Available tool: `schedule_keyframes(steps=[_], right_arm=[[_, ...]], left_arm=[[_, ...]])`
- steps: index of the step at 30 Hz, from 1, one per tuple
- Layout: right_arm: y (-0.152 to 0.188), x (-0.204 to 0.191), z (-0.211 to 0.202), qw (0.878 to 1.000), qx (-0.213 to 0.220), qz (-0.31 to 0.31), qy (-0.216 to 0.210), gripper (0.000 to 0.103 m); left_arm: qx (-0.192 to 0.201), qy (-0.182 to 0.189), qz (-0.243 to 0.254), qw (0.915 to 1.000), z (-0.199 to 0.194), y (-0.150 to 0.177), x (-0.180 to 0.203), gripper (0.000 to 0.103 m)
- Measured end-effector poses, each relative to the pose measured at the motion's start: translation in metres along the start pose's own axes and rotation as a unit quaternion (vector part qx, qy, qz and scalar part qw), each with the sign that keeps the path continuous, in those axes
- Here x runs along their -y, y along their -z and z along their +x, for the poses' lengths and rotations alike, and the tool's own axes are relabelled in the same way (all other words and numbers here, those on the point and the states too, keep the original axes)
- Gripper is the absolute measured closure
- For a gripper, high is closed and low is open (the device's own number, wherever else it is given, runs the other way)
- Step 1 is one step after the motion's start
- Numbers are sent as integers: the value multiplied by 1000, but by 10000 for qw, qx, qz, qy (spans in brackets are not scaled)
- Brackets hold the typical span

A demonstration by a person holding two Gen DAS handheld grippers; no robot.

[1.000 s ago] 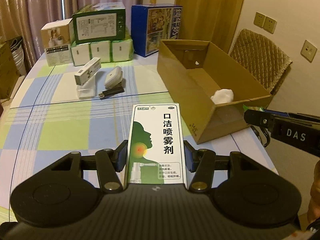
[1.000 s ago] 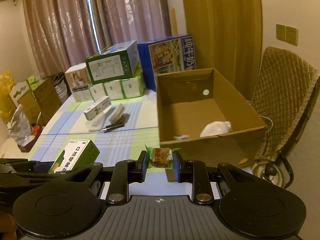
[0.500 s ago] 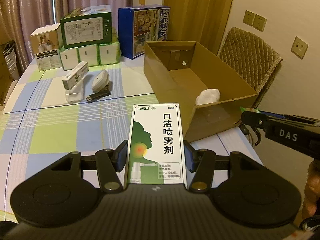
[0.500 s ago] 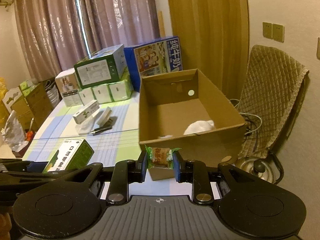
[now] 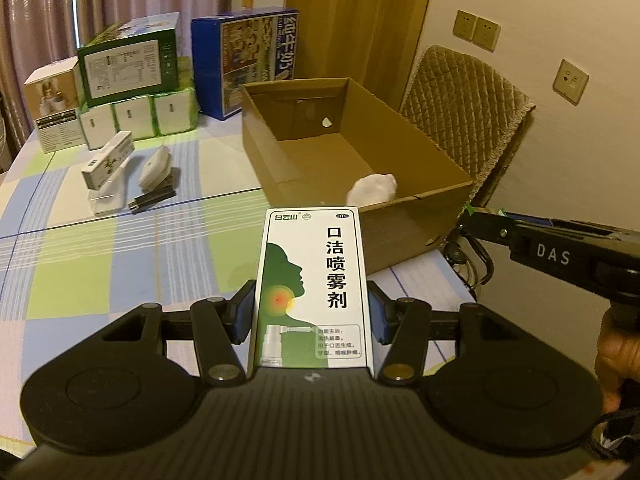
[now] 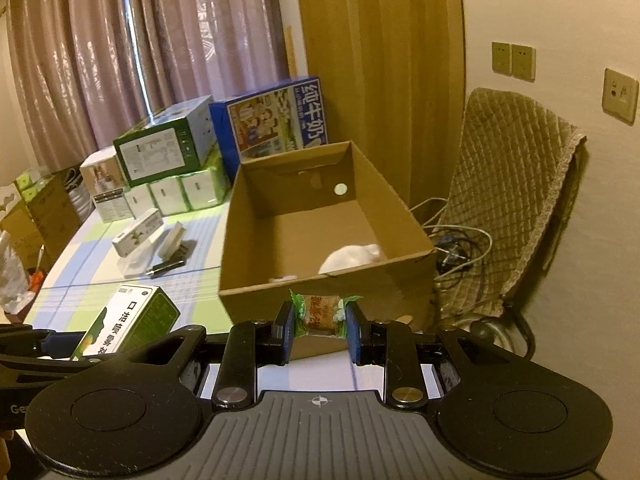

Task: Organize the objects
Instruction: 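Carry the spray box and candy over the cardboard box with both tools, then lower both items into the cardboard box and open both tools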

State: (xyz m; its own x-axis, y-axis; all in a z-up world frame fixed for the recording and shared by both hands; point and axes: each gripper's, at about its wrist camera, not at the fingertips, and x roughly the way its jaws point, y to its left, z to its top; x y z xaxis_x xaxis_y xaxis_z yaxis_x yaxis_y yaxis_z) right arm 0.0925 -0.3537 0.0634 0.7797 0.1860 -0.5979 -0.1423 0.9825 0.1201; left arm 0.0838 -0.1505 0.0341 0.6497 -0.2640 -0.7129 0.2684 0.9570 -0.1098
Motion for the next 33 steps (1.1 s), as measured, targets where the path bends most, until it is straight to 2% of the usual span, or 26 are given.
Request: schedule_keyframes(steps=[23,33], right_arm=[[-19,21,11,9996,-12,-285,17,79],[-46,26,27,9991,30,-419,-106,79]], left_arm=[[43,97,100,9999,17,-30,24,53],[113,97,110,9998,33,-62,25,53]])
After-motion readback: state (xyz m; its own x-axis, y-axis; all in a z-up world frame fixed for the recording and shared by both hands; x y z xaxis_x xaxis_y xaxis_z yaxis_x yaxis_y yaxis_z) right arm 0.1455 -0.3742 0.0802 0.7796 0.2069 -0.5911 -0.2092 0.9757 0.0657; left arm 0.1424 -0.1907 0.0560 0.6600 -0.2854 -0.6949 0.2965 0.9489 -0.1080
